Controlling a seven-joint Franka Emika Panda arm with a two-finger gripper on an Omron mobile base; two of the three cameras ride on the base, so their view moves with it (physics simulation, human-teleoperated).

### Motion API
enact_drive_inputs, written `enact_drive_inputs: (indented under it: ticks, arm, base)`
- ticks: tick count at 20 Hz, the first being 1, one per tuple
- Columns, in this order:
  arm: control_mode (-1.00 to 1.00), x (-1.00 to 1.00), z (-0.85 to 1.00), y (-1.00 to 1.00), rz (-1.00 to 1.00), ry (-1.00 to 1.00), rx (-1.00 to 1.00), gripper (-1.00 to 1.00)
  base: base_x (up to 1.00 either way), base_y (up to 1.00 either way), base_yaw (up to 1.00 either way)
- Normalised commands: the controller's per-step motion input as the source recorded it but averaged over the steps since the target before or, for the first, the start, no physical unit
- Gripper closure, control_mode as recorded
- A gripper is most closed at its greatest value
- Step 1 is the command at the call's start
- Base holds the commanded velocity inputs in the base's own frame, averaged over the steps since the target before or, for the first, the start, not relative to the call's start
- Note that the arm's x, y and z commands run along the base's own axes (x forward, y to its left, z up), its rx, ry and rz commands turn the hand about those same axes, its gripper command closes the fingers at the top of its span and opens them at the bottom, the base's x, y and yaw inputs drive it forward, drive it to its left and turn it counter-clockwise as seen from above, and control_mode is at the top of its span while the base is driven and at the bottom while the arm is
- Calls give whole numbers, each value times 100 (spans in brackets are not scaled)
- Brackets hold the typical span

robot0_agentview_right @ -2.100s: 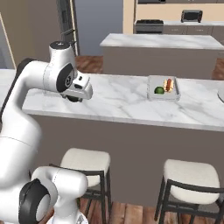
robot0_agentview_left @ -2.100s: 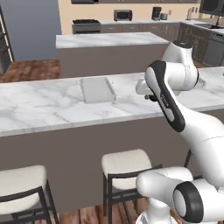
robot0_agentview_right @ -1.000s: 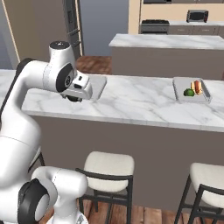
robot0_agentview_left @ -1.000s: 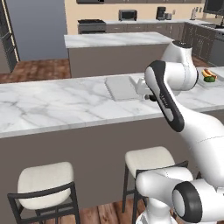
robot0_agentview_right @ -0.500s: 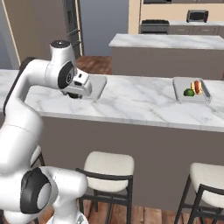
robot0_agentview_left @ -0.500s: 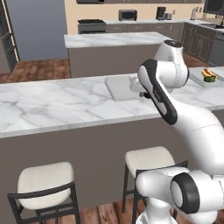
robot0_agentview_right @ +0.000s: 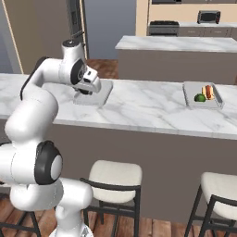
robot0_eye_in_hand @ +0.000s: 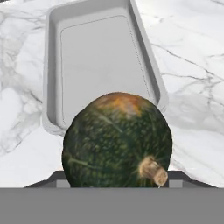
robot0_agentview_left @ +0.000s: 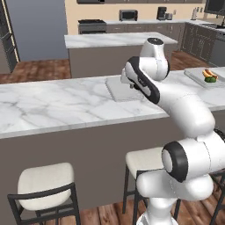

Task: Place one cooked food and one vegetable from the large plate to each tupperware container.

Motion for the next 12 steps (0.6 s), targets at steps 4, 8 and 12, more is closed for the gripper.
enact_drive_inputs:
  ticks: [4, 8, 12]
  arm:
    - [-100, 100, 0, 21, -4, 12, -2, 100]
    - [-100, 97, -4, 3, -4, 14, -1, 100]
    - [-100, 77, -13, 0, -3, 17, -1, 100]
  base:
    - [0, 0, 0]
    - [0, 0, 0]
    - [0, 0, 0]
